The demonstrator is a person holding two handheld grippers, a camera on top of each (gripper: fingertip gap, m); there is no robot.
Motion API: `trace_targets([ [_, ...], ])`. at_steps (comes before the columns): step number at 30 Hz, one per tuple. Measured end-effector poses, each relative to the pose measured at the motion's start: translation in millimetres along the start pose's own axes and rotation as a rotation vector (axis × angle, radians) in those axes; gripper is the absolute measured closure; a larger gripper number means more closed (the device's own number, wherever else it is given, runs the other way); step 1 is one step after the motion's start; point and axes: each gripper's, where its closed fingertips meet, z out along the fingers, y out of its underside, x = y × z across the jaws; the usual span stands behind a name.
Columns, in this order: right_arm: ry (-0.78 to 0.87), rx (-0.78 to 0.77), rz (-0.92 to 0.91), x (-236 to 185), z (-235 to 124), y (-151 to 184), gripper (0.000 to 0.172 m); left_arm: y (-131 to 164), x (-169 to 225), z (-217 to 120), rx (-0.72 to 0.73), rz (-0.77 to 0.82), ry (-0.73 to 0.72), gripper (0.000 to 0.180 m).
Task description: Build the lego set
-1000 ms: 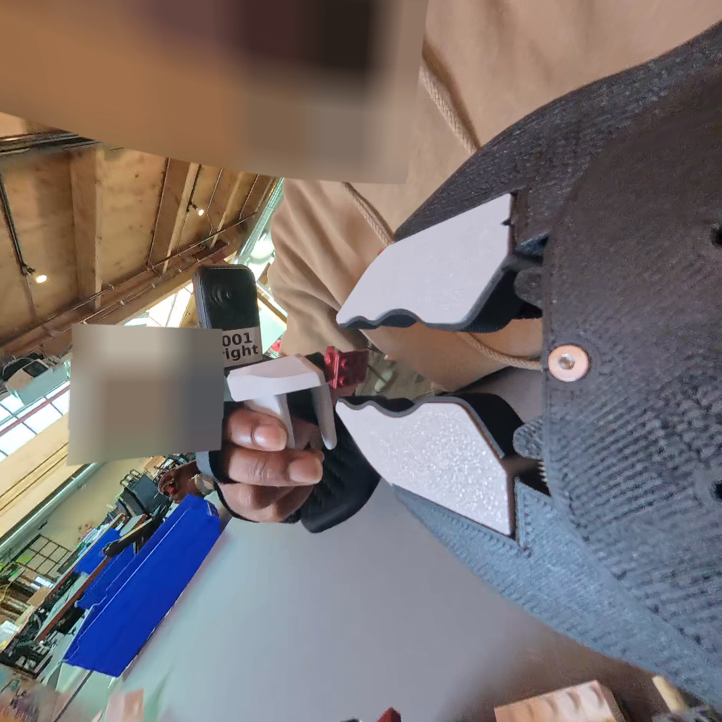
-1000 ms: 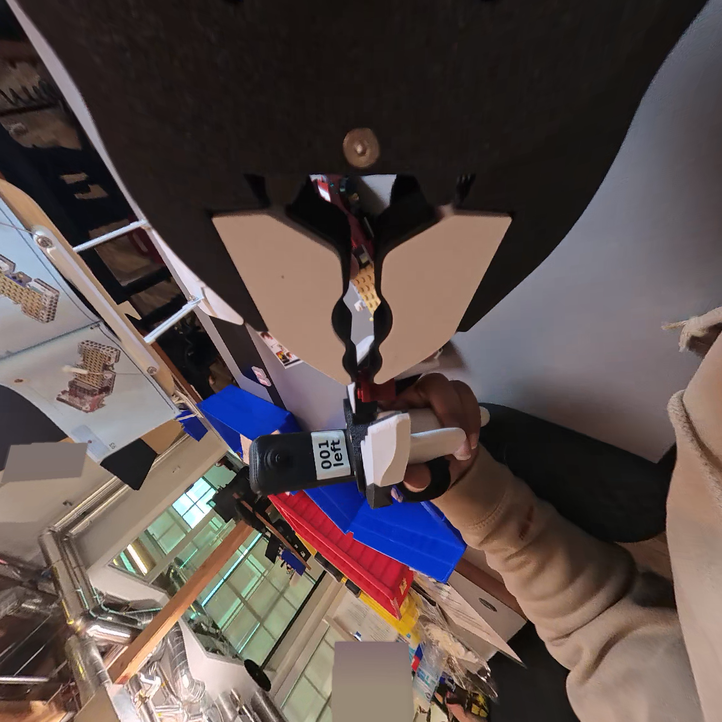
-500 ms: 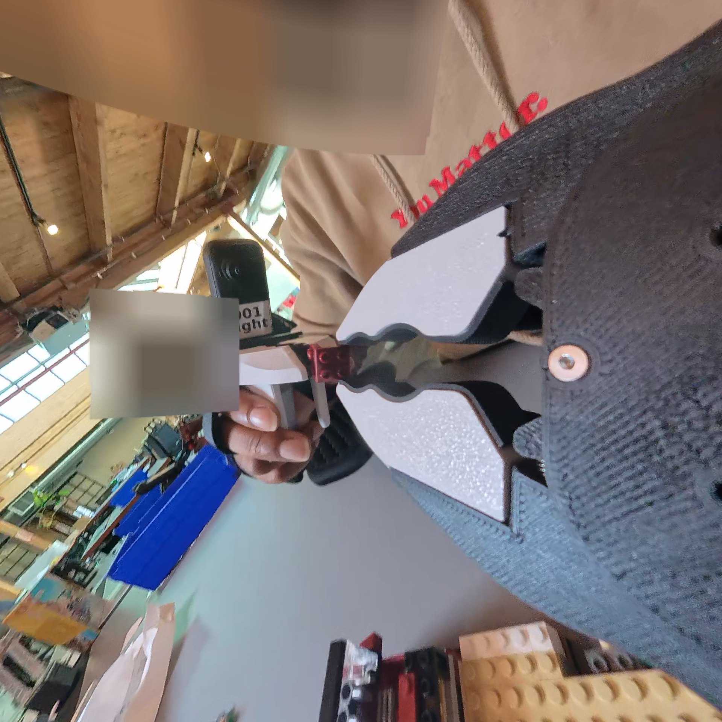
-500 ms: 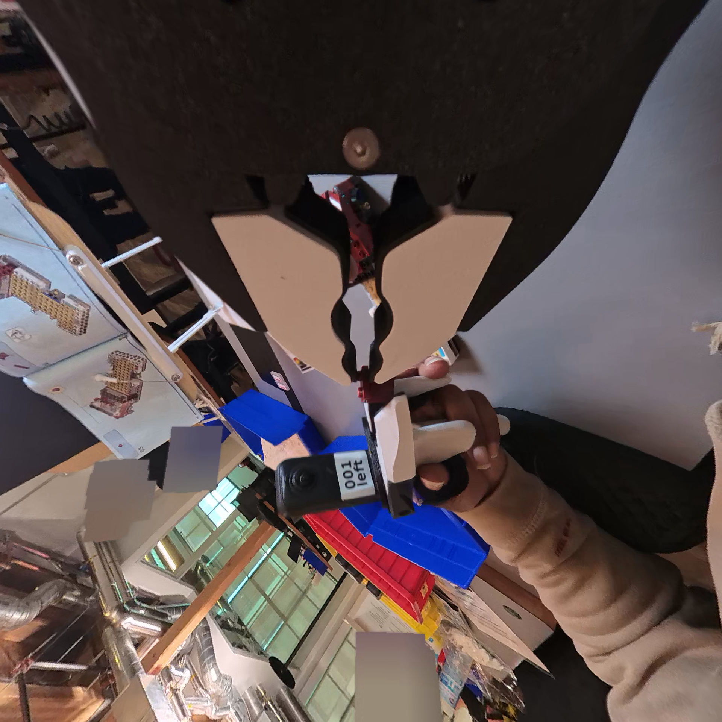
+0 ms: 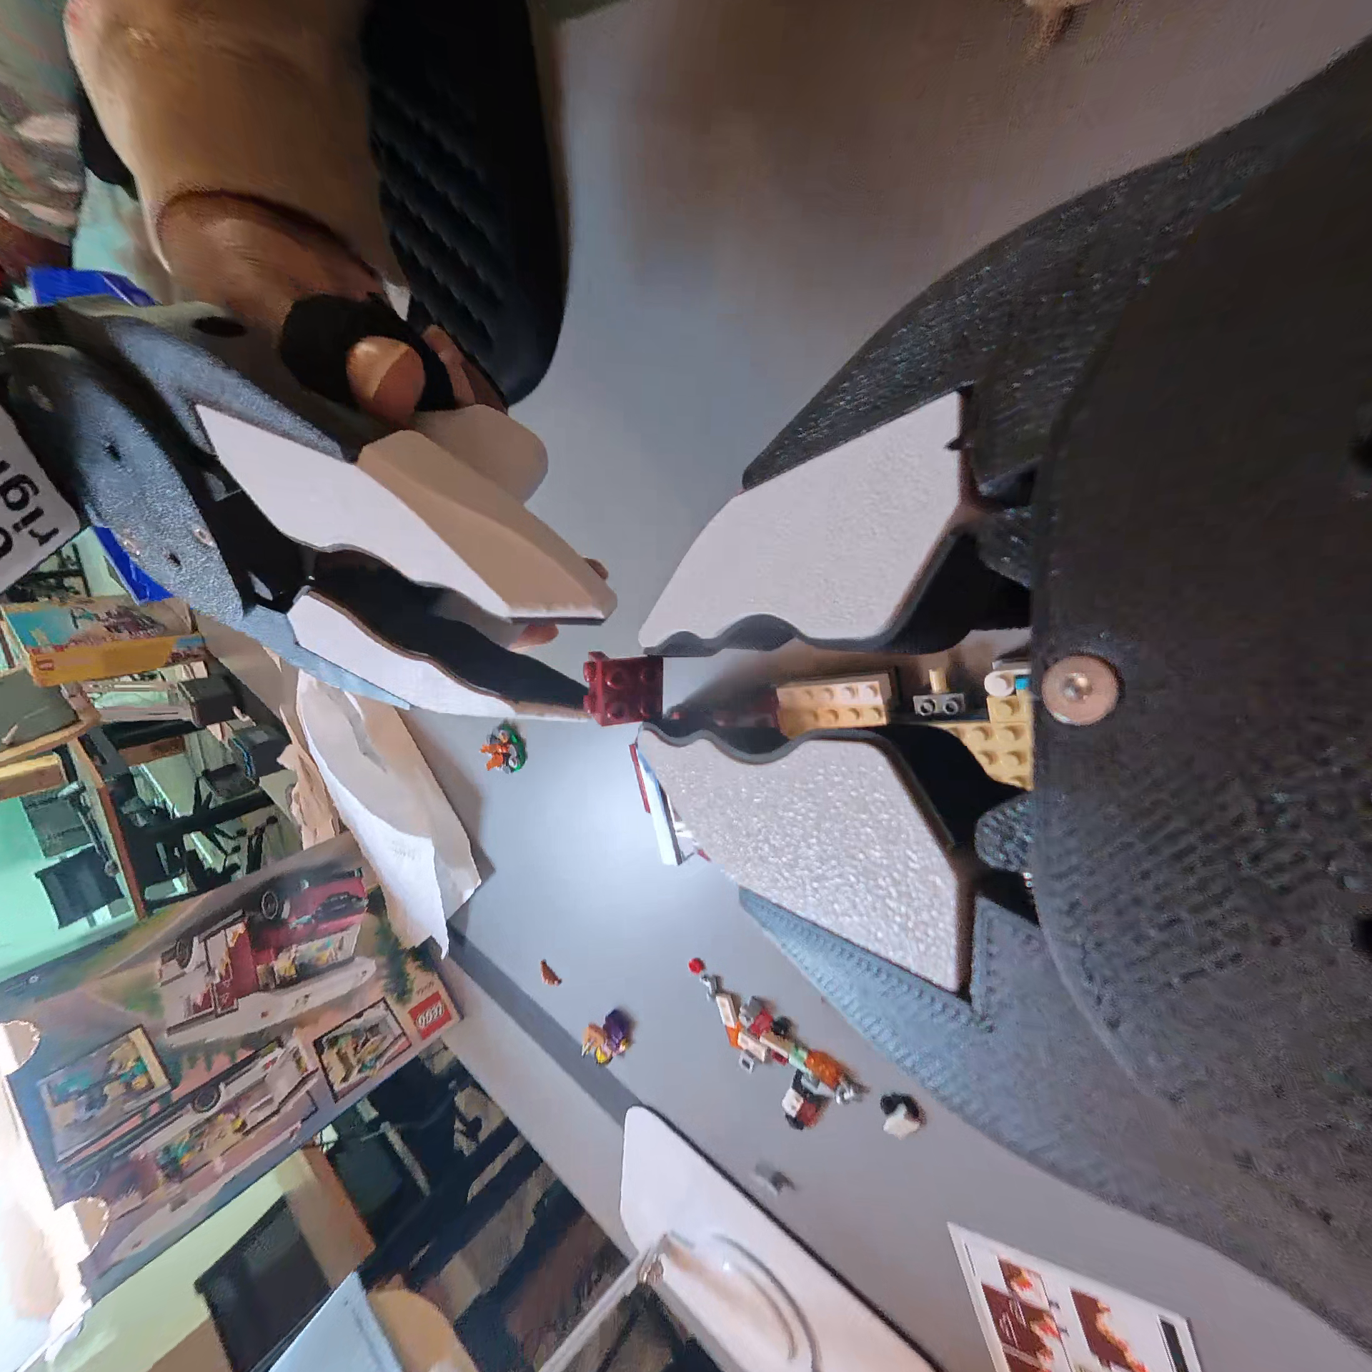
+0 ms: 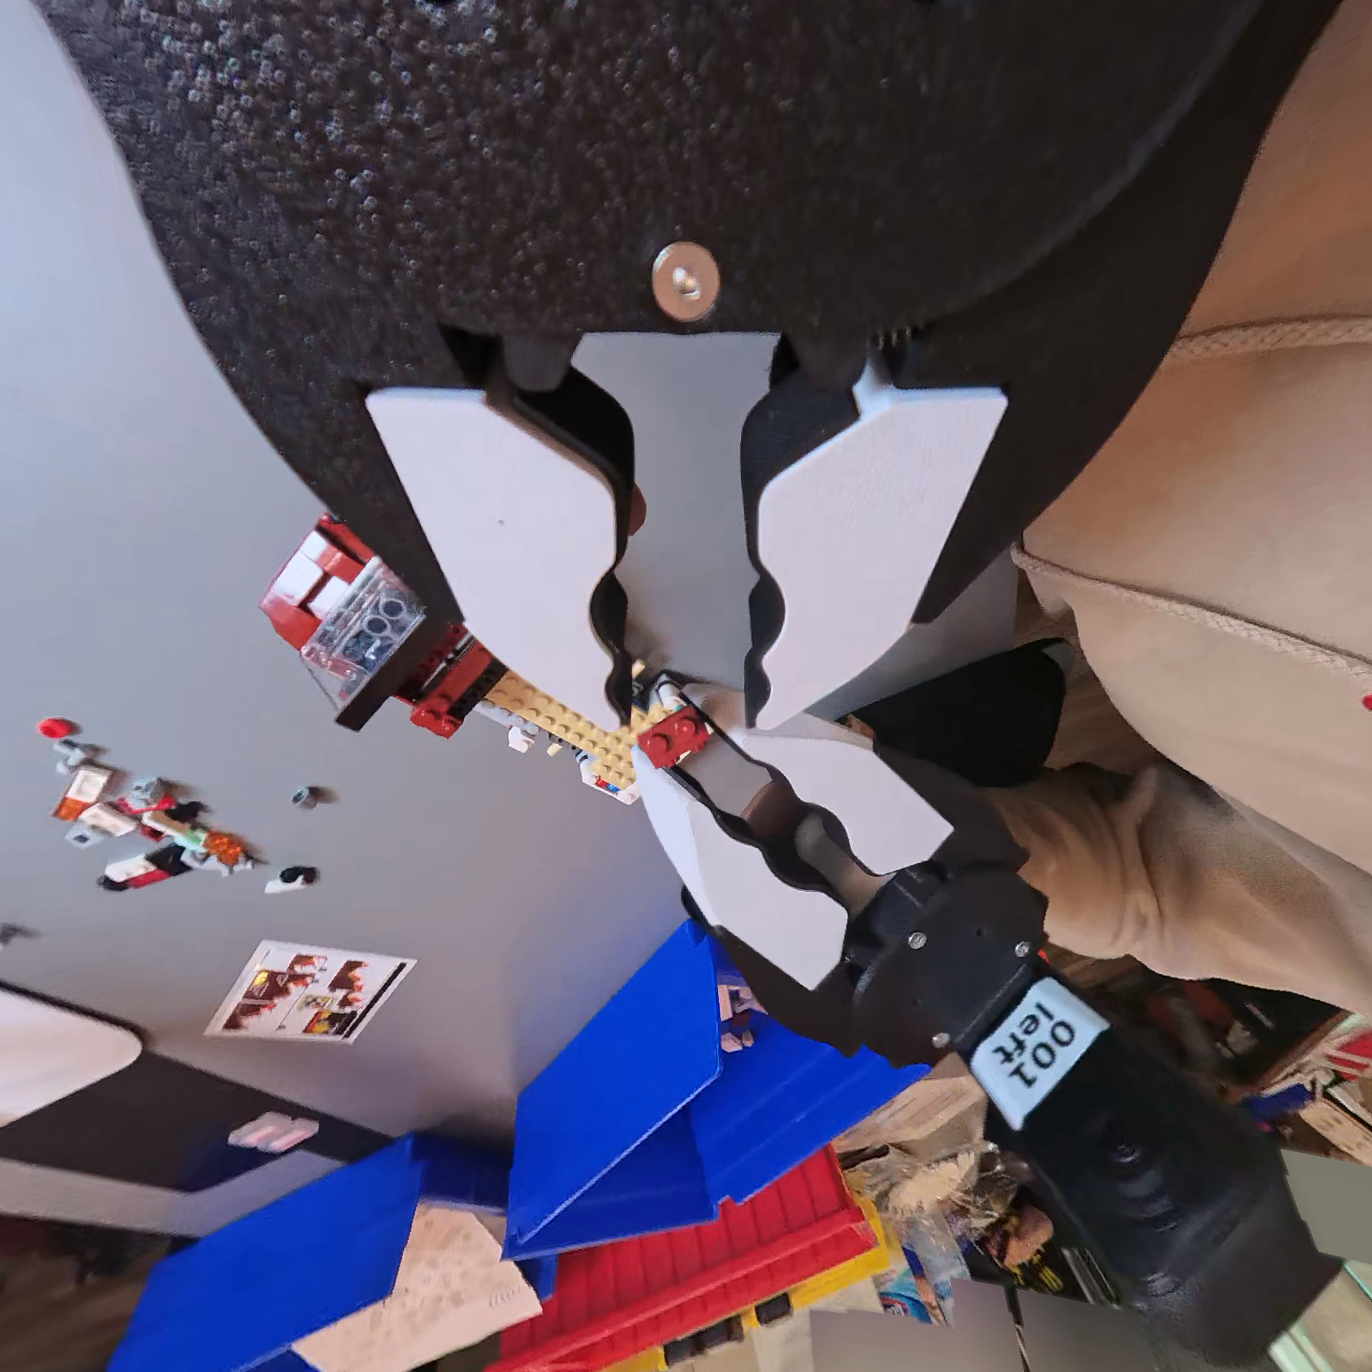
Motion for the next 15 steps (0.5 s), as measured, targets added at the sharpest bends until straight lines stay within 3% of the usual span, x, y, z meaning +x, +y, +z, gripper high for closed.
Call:
trace_targets([
  [10,-0.027,-0.06,0.084,3.9,12.9,2.8,0.158,4.5,-8.6,-2.5,-0.046,0.227,-0.149,0.165],
  [15,-0.152,-0.131,-0.203,-6.2,0.4,3.8,0.16,-0.9,1.7,-6.9,0.041,-0.009,0.058,0.15],
])
